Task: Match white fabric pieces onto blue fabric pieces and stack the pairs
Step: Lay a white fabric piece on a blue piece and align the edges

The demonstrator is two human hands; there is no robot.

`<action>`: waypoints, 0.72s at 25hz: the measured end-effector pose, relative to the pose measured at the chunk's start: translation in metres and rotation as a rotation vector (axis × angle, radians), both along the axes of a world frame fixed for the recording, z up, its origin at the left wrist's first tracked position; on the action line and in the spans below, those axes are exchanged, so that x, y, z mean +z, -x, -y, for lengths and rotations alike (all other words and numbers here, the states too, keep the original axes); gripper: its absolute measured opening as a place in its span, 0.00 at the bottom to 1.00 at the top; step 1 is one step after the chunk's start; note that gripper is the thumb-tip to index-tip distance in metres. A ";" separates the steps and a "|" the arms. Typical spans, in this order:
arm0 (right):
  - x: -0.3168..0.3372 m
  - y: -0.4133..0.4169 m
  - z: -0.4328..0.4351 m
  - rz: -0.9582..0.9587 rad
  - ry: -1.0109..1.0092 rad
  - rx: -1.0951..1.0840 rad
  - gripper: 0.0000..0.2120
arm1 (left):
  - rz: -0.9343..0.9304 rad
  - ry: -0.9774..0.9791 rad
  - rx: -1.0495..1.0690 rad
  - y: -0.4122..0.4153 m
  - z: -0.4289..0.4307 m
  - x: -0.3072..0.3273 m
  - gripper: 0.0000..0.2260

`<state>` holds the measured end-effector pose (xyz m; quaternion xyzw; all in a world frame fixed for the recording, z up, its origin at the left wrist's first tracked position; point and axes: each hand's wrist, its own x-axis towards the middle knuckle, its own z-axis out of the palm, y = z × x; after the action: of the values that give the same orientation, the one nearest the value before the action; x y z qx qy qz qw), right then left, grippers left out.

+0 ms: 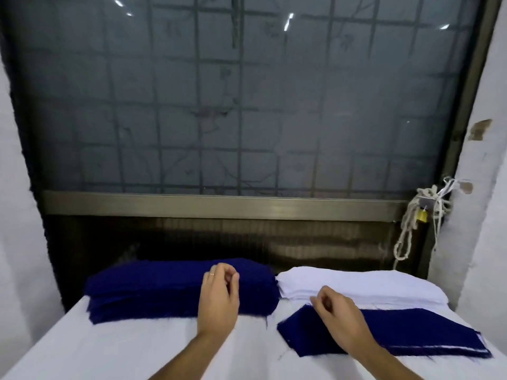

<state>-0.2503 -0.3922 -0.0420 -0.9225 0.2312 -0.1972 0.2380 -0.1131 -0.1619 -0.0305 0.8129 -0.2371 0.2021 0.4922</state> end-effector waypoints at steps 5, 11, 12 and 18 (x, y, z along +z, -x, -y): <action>0.017 -0.078 -0.062 0.087 0.083 0.104 0.12 | 0.007 -0.305 0.289 -0.097 -0.097 0.020 0.12; 0.028 -0.144 -0.089 0.043 0.200 0.131 0.05 | -0.192 -0.614 0.341 -0.162 -0.174 0.008 0.21; 0.028 -0.153 -0.092 0.018 0.211 0.136 0.07 | -0.199 -0.630 0.346 -0.165 -0.178 0.005 0.20; 0.020 -0.186 -0.108 -0.112 0.306 0.181 0.15 | -0.272 -0.492 0.225 -0.169 -0.176 0.004 0.08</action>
<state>-0.0646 -0.2846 -0.0216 -0.9745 0.1274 -0.1564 0.0983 0.0560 0.0137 -0.0266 0.9484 -0.1191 0.0810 0.2825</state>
